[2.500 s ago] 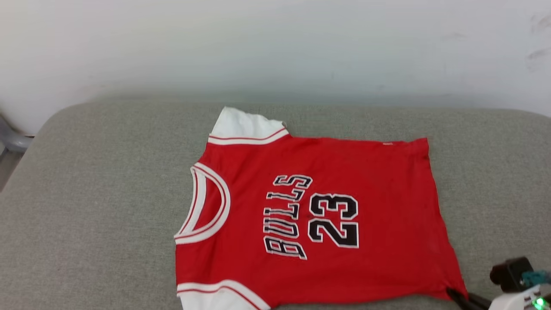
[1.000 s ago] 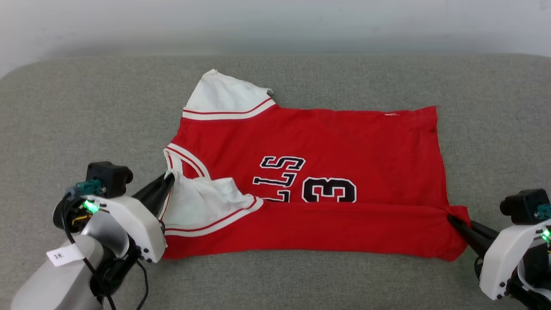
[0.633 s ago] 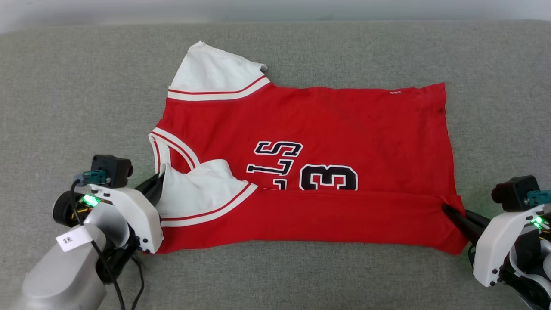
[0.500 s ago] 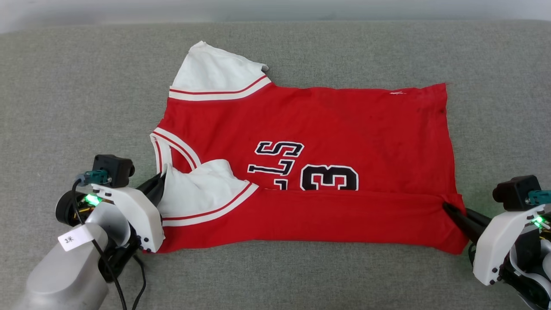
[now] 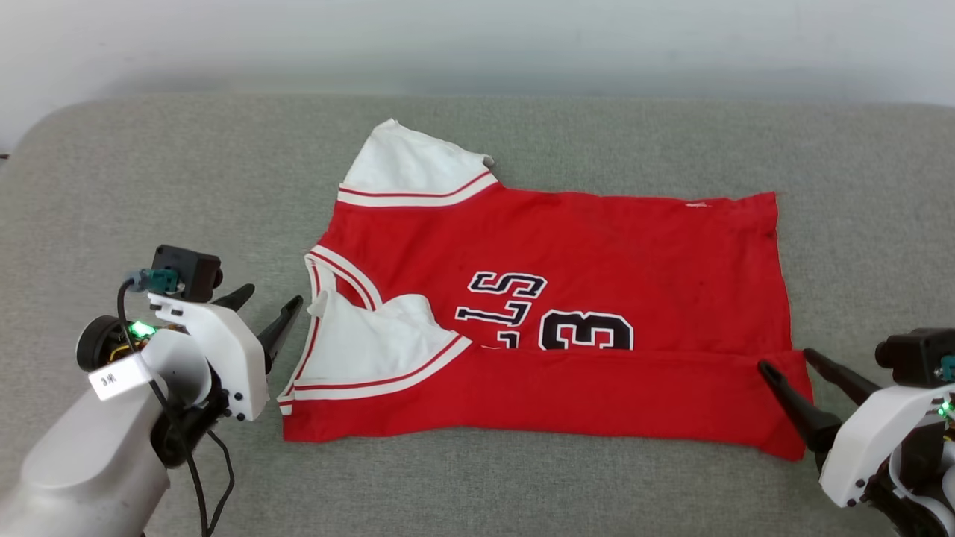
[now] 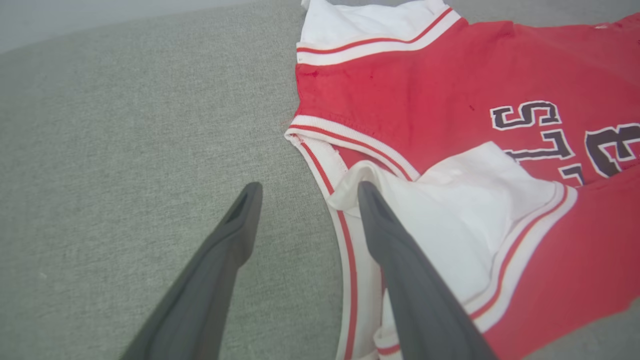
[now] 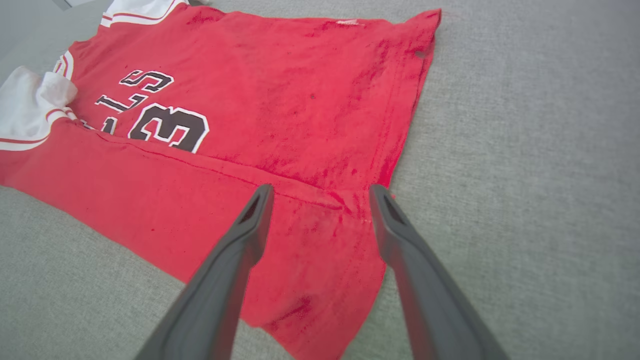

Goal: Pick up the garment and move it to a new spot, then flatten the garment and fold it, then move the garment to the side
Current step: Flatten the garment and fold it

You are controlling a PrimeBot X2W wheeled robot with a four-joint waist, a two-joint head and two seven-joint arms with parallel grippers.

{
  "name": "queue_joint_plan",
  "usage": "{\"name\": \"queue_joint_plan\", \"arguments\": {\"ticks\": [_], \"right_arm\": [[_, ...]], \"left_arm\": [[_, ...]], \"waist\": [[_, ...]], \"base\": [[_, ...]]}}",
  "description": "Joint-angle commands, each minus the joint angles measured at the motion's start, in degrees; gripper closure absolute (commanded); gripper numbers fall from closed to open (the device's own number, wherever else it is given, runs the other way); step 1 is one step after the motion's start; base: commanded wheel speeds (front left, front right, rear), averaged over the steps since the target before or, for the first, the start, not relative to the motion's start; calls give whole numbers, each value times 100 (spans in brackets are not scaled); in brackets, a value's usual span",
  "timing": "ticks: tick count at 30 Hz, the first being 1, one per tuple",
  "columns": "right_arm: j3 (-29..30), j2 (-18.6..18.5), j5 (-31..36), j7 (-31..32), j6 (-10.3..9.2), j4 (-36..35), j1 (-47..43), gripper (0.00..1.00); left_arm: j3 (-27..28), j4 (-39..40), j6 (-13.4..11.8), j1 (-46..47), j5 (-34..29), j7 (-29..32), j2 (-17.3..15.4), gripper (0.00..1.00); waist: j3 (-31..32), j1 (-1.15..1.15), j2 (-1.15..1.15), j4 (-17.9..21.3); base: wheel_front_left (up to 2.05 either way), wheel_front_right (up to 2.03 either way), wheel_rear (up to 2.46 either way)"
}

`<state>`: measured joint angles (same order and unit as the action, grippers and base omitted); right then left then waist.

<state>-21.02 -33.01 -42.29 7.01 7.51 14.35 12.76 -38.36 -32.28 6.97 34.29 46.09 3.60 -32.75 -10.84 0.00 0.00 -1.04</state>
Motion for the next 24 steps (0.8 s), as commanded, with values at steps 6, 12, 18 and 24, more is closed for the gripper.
{"name": "queue_joint_plan", "arguments": {"ticks": [6, 12, 18, 24], "right_arm": [[177, 180, 169, 78, -5, -104, -235, 0], [302, 288, 312, 184, -5, -222, -262, 0], [353, 364, 385, 251, -5, -335, -258, 0], [420, 389, 438, 277, -5, -416, -185, 0]], "left_arm": [[-167, 518, 37, 200, 439, 1196, -340, 0], [-539, 1028, 39, 332, 712, 2438, -599, 0], [-858, 1090, 42, 208, 868, 3203, -709, 0], [-982, 823, 37, 27, 948, 3391, -683, 0]], "waist": [[241, 0, 0, -117], [271, 0, 0, -105], [202, 0, 0, 28], [16, 0, 0, 187]], "base": [[0, 0, 0], [0, 0, 0], [0, 0, 0], [0, 0, 0]]}}
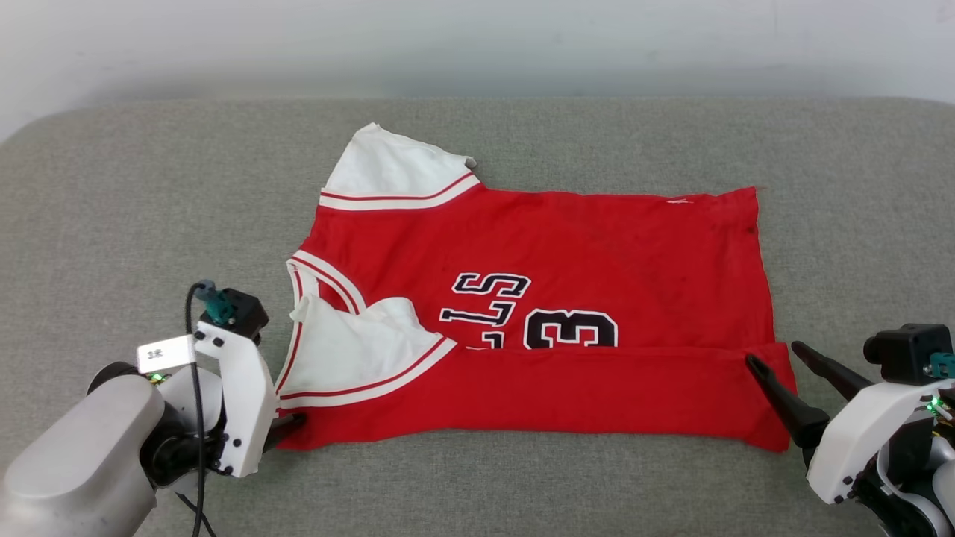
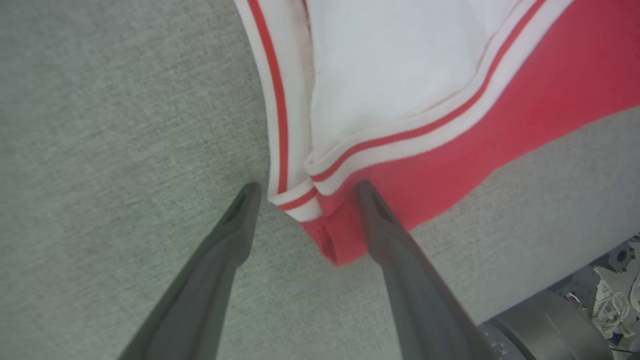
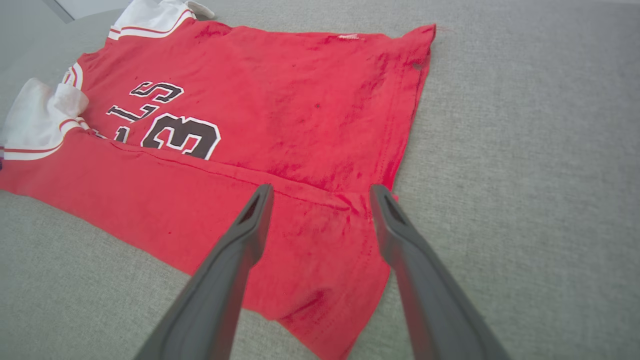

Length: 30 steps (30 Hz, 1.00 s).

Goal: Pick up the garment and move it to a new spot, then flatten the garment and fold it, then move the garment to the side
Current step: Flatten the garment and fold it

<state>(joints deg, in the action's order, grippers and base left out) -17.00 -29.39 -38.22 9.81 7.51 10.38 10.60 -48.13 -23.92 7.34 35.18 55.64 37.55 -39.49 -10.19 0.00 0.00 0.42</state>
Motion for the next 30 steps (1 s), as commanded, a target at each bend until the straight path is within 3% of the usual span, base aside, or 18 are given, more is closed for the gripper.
{"name": "queue_joint_plan", "arguments": {"ticks": [1, 9, 10, 11, 19, 30], "right_arm": [[23, 31, 43, -1, -5, -30, 55, 0], [52, 30, 55, 13, -5, -58, 160, 0], [72, 12, 60, 15, -5, -59, 169, 0], [96, -6, 64, 15, -5, -64, 177, 0], [377, -386, 252, 433, -5, -289, 350, 0], [335, -996, -52, 2539, -5, -1043, 256, 0]], "left_arm": [[-25, -85, 0, -88, -6, -12, -5, 0], [-278, -604, -11, -361, 115, -19, 223, 0], [-312, -600, -10, -362, 152, -25, 249, 73], [-338, -580, -7, -353, 171, -58, 262, 100], [-312, -88, 0, -189, 210, -625, -46, 100], [-249, 679, -72, -205, 69, -1087, -292, 100]], "waist": [[-84, 0, 0, 66], [-211, 0, 0, 176], [-200, 0, 0, 176], [-182, 0, 0, 170], [28, 0, 0, 111], [105, 0, 0, -38]], "base": [[0, 0, 0], [0, 0, 0], [0, 0, 0], [0, 0, 0], [0, 0, 0], [0, 0, 0]]}}
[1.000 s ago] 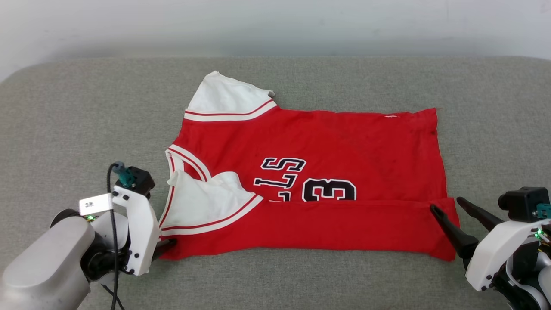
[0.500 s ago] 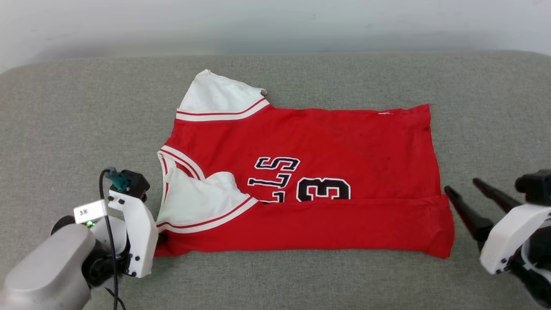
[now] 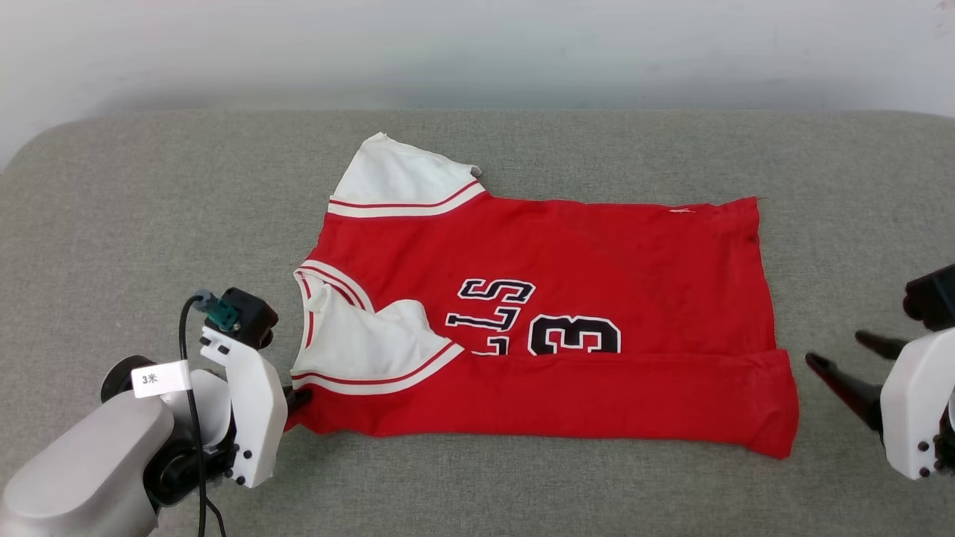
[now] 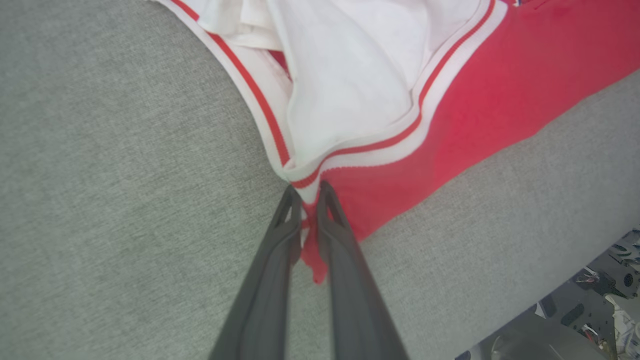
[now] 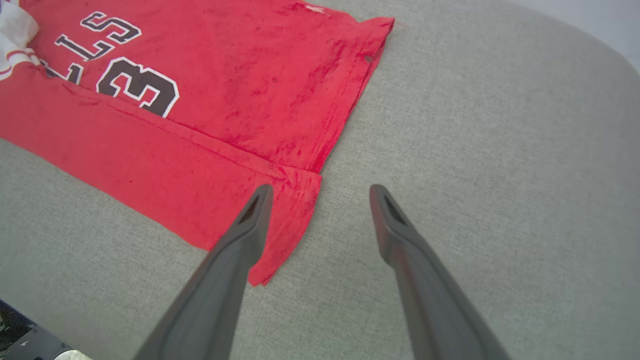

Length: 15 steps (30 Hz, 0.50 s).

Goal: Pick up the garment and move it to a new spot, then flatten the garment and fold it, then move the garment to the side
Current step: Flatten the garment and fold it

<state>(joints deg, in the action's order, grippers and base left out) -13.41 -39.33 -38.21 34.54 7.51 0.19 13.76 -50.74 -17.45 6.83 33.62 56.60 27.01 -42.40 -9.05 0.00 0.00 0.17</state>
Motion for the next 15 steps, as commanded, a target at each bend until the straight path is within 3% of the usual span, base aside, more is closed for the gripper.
{"name": "queue_joint_plan", "arguments": {"ticks": [1, 7, 15], "right_arm": [[-45, -18, -88, 234, -5, -53, -79, 0], [-220, 145, -117, 829, -5, 119, -69, 0], [-600, 558, 40, 746, -5, 922, 92, 0]], "left_arm": [[9, 78, -36, -41, -44, -47, 1, 100], [-17, 269, -136, 47, -159, -95, 36, 100], [-30, 316, -175, 214, -295, -163, 120, 100]], "waist": [[-20, 0, 0, -31], [-149, 0, 0, -122], [-400, 0, 0, -245]], "base": [[0, 0, 0], [0, 0, 0], [0, 0, 0]]}}
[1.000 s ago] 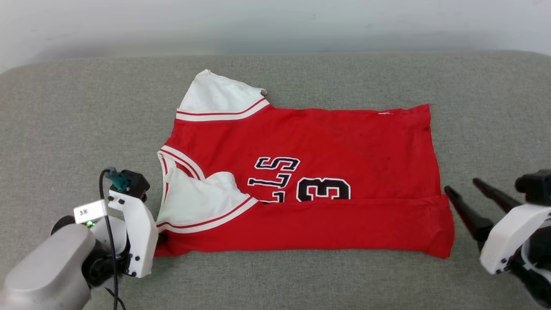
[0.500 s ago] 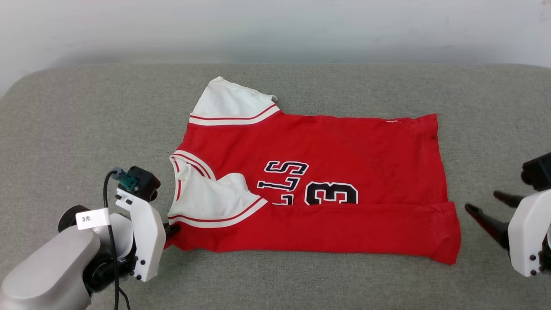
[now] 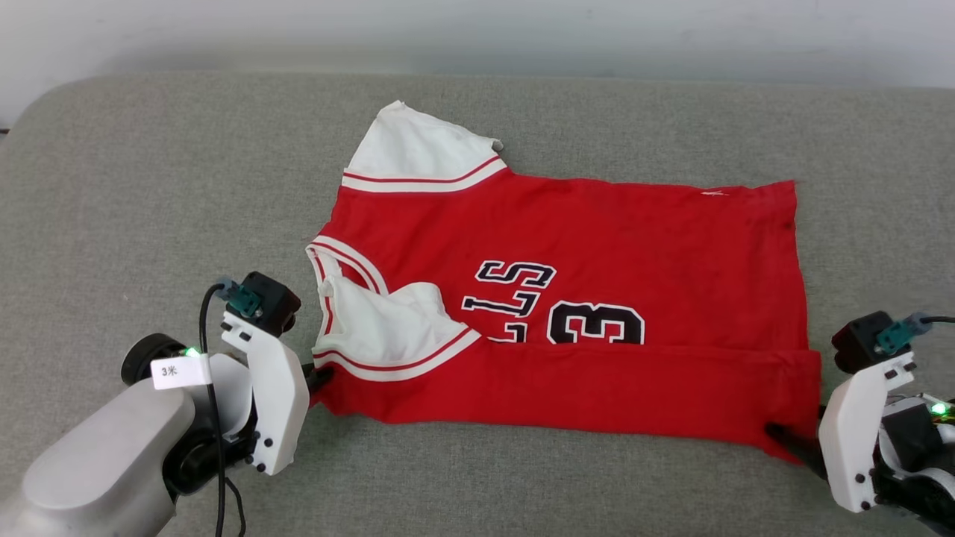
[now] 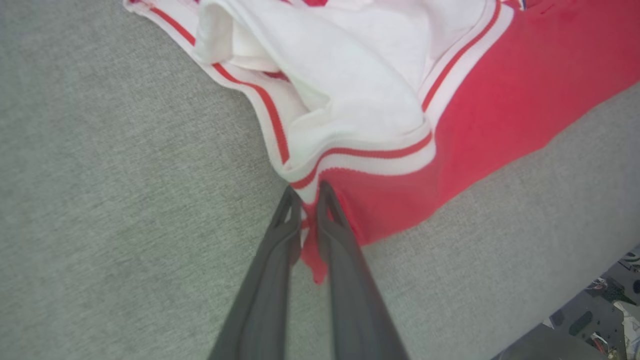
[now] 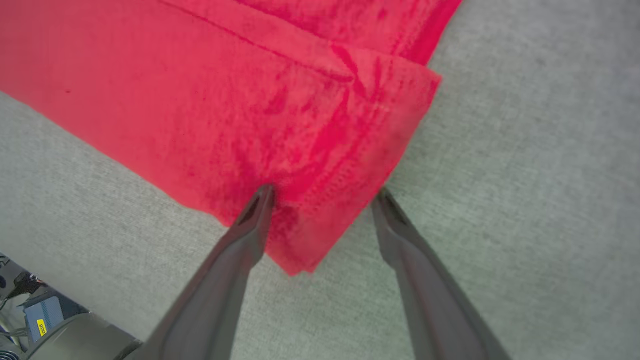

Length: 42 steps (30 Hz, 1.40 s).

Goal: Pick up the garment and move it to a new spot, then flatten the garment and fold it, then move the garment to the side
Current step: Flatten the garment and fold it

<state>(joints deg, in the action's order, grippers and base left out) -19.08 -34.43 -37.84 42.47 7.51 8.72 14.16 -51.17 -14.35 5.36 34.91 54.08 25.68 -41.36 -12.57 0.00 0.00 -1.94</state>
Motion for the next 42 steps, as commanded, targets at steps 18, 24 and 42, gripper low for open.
{"name": "queue_joint_plan", "arguments": {"ticks": [18, 24, 42], "right_arm": [[-740, -98, -470, -1322, -5, 778, 26, 100], [-570, -390, -593, -1380, -5, 315, -448, 100], [248, -180, -420, -837, -6, -295, -1825, 100]], "left_arm": [[68, -50, -101, -504, 171, -442, -127, 100], [105, 350, -284, -955, 333, -564, -392, 100], [-71, 778, -795, -2019, 657, -644, -535, 100]], "waist": [[531, 0, 0, 61], [819, 0, 0, 105], [751, 0, 0, 89]], "base": [[0, 0, 0], [0, 0, 0], [0, 0, 0]]}}
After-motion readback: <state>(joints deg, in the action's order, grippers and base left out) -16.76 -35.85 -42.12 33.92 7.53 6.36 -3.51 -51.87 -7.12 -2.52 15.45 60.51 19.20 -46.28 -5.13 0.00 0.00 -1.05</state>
